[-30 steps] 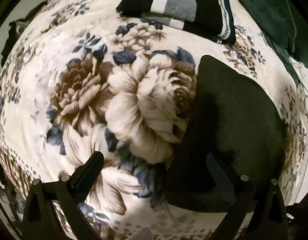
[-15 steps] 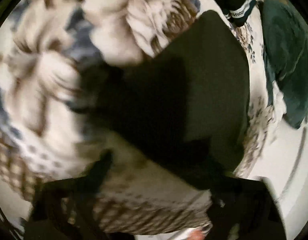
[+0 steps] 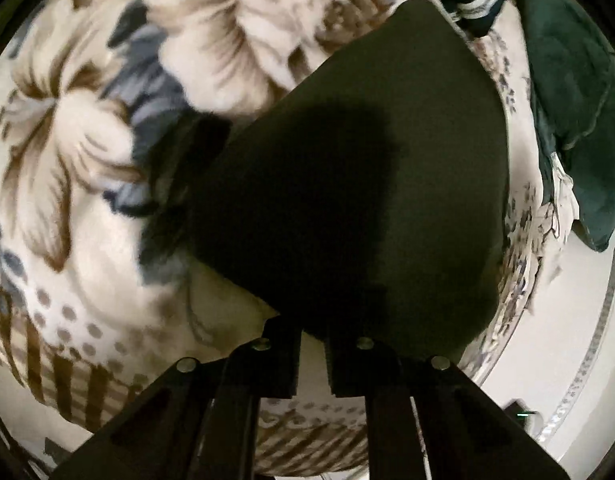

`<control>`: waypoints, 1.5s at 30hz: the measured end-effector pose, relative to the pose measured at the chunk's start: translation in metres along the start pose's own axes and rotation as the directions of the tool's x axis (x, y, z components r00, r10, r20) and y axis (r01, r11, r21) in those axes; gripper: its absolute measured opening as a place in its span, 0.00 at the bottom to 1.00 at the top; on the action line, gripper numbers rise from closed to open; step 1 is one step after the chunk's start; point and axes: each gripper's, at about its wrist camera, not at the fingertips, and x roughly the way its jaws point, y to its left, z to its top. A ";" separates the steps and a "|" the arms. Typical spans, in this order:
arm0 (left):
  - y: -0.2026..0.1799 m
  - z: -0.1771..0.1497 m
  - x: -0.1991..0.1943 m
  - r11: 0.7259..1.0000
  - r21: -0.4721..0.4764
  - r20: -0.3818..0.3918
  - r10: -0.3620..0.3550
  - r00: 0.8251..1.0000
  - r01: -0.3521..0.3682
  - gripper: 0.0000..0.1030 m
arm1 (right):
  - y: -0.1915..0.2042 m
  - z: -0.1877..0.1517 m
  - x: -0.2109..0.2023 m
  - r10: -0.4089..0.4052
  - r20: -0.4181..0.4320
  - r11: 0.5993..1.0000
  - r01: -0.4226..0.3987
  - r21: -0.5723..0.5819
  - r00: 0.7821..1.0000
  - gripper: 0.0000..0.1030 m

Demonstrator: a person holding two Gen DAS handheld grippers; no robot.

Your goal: Fold small clothes

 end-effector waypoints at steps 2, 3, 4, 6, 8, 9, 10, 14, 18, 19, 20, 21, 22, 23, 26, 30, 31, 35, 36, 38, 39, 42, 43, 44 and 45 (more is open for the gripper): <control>-0.004 0.002 -0.005 1.000 0.014 -0.018 -0.008 1.000 0.008 0.11 | -0.013 0.008 0.006 0.096 -0.041 0.994 -0.094 0.055 0.995 0.00; -0.007 0.000 -0.011 1.000 0.028 -0.023 -0.013 1.000 0.014 0.11 | -0.014 0.011 0.005 0.128 -0.045 0.991 -0.125 0.051 0.991 0.00; -0.008 0.000 -0.019 0.999 0.042 -0.022 -0.033 0.999 0.034 0.11 | -0.014 0.012 0.004 0.154 -0.050 0.988 -0.152 0.036 0.987 0.00; -0.008 0.000 -0.029 0.996 0.071 -0.014 -0.055 0.998 0.056 0.16 | -0.013 0.014 0.003 0.209 -0.079 0.978 -0.209 0.007 0.975 0.03; -0.006 0.008 -0.035 0.996 0.090 -0.019 -0.014 1.000 0.016 0.28 | -0.010 0.014 0.006 0.259 -0.105 0.965 -0.261 0.000 0.960 0.22; -0.005 0.014 -0.035 0.996 0.094 -0.020 0.006 1.000 -0.004 0.46 | -0.010 0.014 0.009 0.279 -0.111 0.960 -0.281 0.000 0.954 0.49; -0.002 0.022 -0.036 0.995 0.102 -0.009 0.019 1.000 -0.018 0.57 | -0.008 0.013 0.012 0.299 -0.118 0.953 -0.301 -0.006 0.947 0.63; 0.009 0.051 -0.053 0.997 0.082 0.076 -0.006 0.997 0.000 0.64 | 0.005 0.009 0.021 0.345 -0.148 0.934 -0.355 -0.046 0.927 0.70; 0.002 0.070 -0.056 0.988 0.146 0.117 -0.066 0.991 0.049 0.84 | 0.019 0.005 0.034 0.440 -0.185 0.886 -0.459 -0.071 0.879 0.89; -0.002 0.075 -0.049 0.983 0.172 0.104 -0.089 0.991 0.070 0.85 | 0.027 0.007 0.042 0.453 -0.201 0.875 -0.476 -0.085 0.869 0.89; -0.005 0.080 -0.039 0.977 0.194 0.082 -0.110 0.991 0.092 0.85 | 0.030 0.009 0.048 0.457 -0.210 0.870 -0.484 -0.097 0.864 0.89; -0.005 0.086 -0.029 0.973 0.205 0.056 -0.116 0.992 0.103 0.85 | 0.034 0.009 0.056 0.463 -0.223 0.863 -0.493 -0.107 0.858 0.90; -0.005 0.091 -0.019 0.971 0.213 0.029 -0.122 0.992 0.113 0.85 | 0.040 0.011 0.066 0.470 -0.239 0.856 -0.505 -0.114 0.850 0.90; -0.007 0.096 -0.002 0.966 0.224 -0.011 -0.132 0.991 0.131 0.85 | 0.045 0.012 0.075 0.475 -0.252 0.849 -0.514 -0.118 0.843 0.91; -0.012 0.103 0.026 0.952 0.263 -0.060 -0.145 0.988 0.156 0.90 | 0.057 0.013 0.093 0.502 -0.265 0.827 -0.547 -0.132 0.823 1.00; -0.021 0.111 0.036 0.933 0.301 -0.089 -0.181 0.979 0.199 1.00 | 0.066 0.010 0.104 0.551 -0.260 0.792 -0.595 -0.135 0.793 1.00; -0.024 0.112 0.037 0.926 0.317 -0.094 -0.185 0.978 0.205 1.00 | 0.069 0.009 0.107 0.564 -0.257 0.784 -0.607 -0.130 0.785 1.00; -0.034 0.117 0.041 0.912 0.353 -0.112 -0.182 0.977 0.210 1.00 | 0.093 0.005 0.119 0.613 -0.253 0.749 -0.653 -0.116 0.748 1.00; -0.035 0.119 0.040 0.910 0.356 -0.122 -0.183 0.976 0.215 1.00 | 0.102 0.003 0.122 0.610 -0.247 0.751 -0.649 -0.122 0.753 1.00; -0.042 0.123 0.039 0.900 0.365 -0.127 -0.206 0.970 0.239 1.00 | 0.117 0.000 0.126 0.579 -0.239 0.775 -0.617 -0.135 0.779 1.00; -0.042 0.124 0.039 0.897 0.365 -0.133 -0.217 0.967 0.251 1.00 | 0.124 -0.001 0.127 0.567 -0.224 0.789 -0.601 -0.129 0.793 1.00; -0.057 0.121 0.034 0.874 0.389 -0.163 -0.246 0.956 0.291 0.63 | 0.131 -0.007 0.122 0.575 -0.129 0.803 -0.588 -0.099 0.808 0.84; -0.063 0.120 0.032 0.873 0.401 -0.162 -0.230 0.960 0.277 0.57 | 0.133 -0.010 0.120 0.569 -0.107 0.810 -0.578 -0.097 0.815 0.52; -0.067 0.119 0.029 0.873 0.409 -0.154 -0.221 0.963 0.266 0.50 | 0.132 -0.013 0.118 0.573 -0.095 0.810 -0.580 -0.089 0.814 0.45; -0.069 0.119 0.025 0.875 0.401 -0.160 -0.227 0.961 0.273 0.41 | 0.132 -0.016 0.114 0.577 -0.072 0.810 -0.581 -0.078 0.814 0.42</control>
